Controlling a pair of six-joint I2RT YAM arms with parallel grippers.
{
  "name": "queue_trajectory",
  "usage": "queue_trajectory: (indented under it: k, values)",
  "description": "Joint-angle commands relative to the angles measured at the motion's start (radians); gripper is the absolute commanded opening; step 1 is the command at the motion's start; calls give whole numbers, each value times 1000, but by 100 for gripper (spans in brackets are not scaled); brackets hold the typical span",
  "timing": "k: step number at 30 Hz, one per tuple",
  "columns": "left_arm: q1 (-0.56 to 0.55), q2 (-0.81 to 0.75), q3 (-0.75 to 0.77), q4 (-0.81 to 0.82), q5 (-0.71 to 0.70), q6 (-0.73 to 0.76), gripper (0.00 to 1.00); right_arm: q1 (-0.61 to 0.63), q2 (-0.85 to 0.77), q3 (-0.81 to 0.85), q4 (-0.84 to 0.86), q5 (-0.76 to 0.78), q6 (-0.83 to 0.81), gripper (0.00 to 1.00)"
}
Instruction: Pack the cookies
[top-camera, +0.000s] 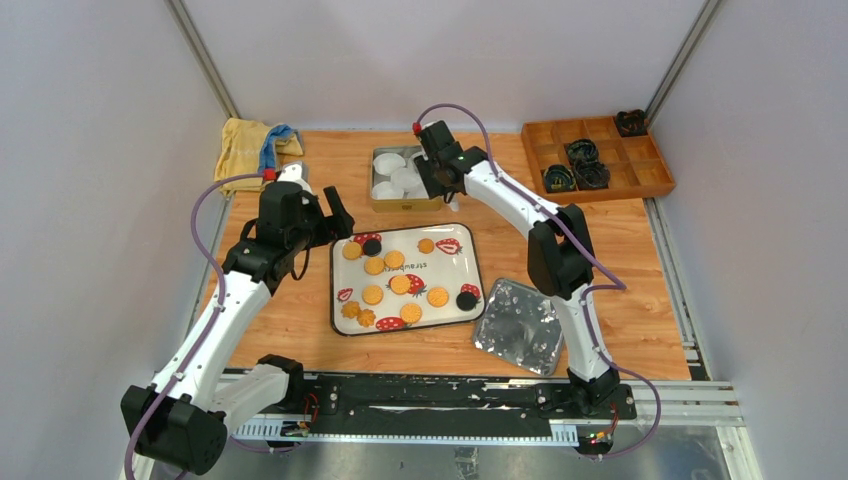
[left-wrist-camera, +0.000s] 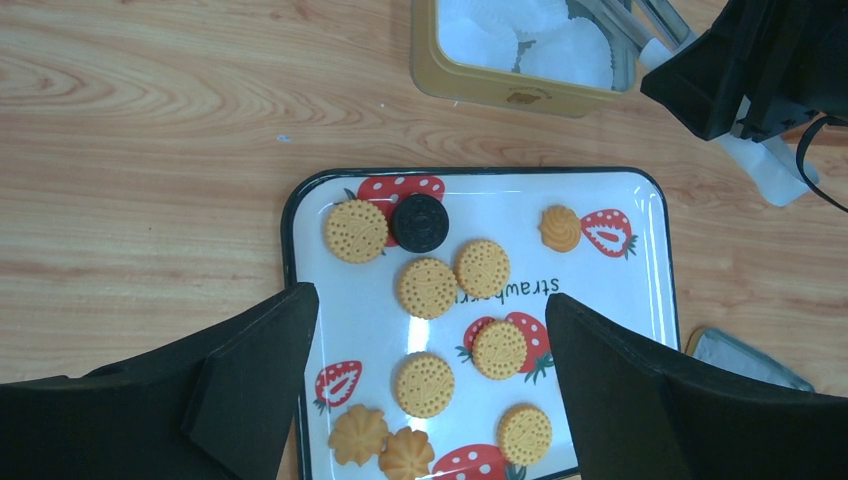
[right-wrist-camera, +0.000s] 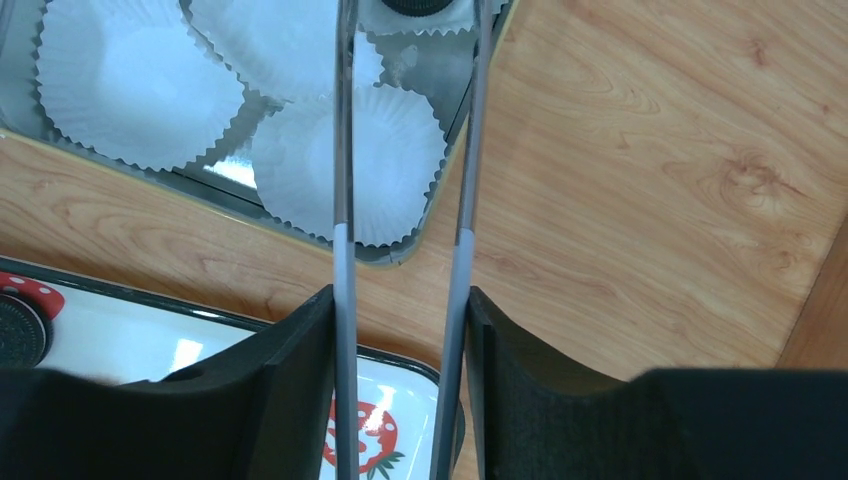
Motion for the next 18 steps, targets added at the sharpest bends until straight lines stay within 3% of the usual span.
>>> queue_trajectory:
  k: [1,9,18]
  values:
    - [0,-17,9,0,12,14,91,-10,0,61,4,19,-4,51]
    - [0,-25,8,3,24,17,92,-7,-63,-5,7,25,17,54]
    - [0,-5,15,15,-19,-1,93,166,-448,-398,36,95,3,53]
